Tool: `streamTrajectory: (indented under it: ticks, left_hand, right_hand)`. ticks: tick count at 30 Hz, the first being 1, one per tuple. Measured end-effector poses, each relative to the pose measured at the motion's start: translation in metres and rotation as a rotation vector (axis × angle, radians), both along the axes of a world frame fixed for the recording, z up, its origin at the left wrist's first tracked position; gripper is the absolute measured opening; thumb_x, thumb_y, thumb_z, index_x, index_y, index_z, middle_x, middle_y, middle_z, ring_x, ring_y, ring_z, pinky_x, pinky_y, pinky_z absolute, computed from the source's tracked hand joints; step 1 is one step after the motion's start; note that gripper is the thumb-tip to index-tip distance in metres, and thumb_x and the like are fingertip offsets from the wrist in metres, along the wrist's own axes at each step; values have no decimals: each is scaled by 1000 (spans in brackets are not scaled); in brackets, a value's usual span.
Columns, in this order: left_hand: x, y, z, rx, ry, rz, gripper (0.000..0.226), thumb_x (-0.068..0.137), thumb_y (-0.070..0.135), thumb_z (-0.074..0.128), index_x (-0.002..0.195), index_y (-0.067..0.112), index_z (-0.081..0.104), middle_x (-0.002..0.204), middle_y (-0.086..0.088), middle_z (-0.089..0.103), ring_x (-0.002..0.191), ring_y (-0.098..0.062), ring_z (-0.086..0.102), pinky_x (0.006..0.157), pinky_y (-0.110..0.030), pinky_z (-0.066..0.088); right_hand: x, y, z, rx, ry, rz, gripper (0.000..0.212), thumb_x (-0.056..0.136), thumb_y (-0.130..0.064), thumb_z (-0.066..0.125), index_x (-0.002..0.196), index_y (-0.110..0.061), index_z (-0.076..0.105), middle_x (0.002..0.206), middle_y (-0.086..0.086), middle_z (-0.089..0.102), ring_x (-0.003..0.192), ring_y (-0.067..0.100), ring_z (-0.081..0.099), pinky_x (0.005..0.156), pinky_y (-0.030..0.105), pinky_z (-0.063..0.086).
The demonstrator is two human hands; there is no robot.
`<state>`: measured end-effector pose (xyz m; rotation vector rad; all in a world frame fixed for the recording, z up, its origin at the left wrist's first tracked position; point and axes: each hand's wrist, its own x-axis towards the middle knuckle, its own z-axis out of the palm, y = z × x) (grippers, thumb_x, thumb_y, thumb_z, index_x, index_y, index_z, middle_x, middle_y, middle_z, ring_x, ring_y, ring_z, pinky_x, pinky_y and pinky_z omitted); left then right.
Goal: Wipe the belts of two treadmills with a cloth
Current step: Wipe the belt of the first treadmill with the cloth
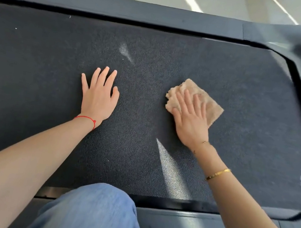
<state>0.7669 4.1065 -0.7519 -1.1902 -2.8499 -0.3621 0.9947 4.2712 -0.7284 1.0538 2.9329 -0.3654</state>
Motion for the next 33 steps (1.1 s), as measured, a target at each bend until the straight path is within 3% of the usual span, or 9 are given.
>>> streamTrajectory:
  ticks: [3,6,9,15,19,24,27,31,33]
  left_hand:
    - [6,1,0,-1,-18,17,53,104,29,35,156,21,28,163,-5,26,152,-27,17,120,-63,9]
    - [7,-2,-1,-8,-28,17,53,105,28,35,157,22,26,165,-4,23,153,-27,15,120,-63,7]
    - [10,-9,-2,4,-41,-6,54,105,29,35,157,22,25,165,-5,22,153,-27,14,120,-63,6]
    - [26,-25,-3,16,-38,-39,56,103,30,38,157,21,27,164,-6,23,152,-29,15,120,-63,7]
    - [37,-31,-4,9,-43,-32,57,103,31,38,157,21,26,165,-6,22,153,-29,14,120,-63,5]
    - [38,-35,-3,17,-63,-54,57,102,32,38,157,21,27,165,-6,23,153,-29,14,121,-62,5]
    - [38,-36,-1,27,-68,-52,56,102,33,38,156,21,29,164,-6,23,153,-28,14,121,-61,5]
    - [38,-37,0,48,-79,-61,56,101,32,39,155,20,32,163,-8,26,152,-30,16,120,-63,5]
    - [38,-36,1,46,-82,-55,56,101,32,40,155,20,32,163,-9,26,152,-30,16,120,-63,5]
  right_hand:
    - [-2,-56,-2,31,-21,275,54,106,-41,13,157,-27,7,165,-3,0,152,30,-5,122,51,-4]
    - [9,-103,-7,-4,-5,420,54,106,-43,19,157,-27,14,165,-5,8,153,27,0,123,46,-4]
    - [26,-98,-6,-6,2,391,54,106,-43,27,157,-28,16,165,-7,9,153,24,2,124,44,-1]
    - [49,-61,2,-22,-42,-6,54,106,-41,27,157,-31,11,165,-6,1,153,26,-4,123,43,-6]
    - [42,-123,0,-40,15,212,53,105,-42,24,157,-28,20,165,-6,10,152,28,6,122,50,5]
    - [57,-141,-6,-67,35,336,54,106,-42,26,157,-28,17,165,-6,8,153,23,0,124,42,1]
    - [80,-104,-5,-27,-4,175,56,105,-39,32,156,-25,13,165,1,9,152,29,3,122,50,5]
    - [110,-55,0,-18,-47,-210,54,106,-38,28,157,-28,10,165,-4,0,153,28,-4,123,43,-4]
    - [107,-58,2,-40,-38,-195,53,106,-40,24,157,-32,10,165,-8,0,153,26,-4,123,44,-5]
